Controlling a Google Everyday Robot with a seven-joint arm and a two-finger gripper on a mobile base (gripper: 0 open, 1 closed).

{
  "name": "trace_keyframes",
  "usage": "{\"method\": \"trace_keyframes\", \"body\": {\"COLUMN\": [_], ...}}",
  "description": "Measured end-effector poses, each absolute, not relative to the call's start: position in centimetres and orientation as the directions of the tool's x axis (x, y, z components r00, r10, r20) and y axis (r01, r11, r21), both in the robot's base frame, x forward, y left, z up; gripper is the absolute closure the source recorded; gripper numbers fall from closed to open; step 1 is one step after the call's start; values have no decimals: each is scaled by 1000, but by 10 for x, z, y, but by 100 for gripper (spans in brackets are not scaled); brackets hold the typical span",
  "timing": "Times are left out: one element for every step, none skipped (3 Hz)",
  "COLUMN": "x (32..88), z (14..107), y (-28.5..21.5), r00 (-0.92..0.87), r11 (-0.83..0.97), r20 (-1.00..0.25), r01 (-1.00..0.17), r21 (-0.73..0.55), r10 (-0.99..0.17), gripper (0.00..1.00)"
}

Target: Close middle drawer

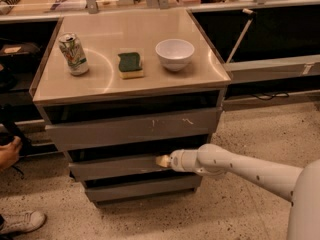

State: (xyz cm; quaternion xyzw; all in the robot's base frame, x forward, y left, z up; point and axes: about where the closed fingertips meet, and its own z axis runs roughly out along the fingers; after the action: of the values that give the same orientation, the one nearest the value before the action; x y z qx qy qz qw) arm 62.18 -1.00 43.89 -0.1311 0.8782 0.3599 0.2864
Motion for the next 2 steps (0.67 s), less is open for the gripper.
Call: {"method": "trace_keyframes", "body": {"x": [624,623], "z": [439,439], "y": [-2,-3], "r00": [-798,-798], "r11": [700,700], "r20": [-601,-601], "r01": [-447,-447], "r21": [557,557], "r10": [-31,-31], "gripper": [100,100]}}
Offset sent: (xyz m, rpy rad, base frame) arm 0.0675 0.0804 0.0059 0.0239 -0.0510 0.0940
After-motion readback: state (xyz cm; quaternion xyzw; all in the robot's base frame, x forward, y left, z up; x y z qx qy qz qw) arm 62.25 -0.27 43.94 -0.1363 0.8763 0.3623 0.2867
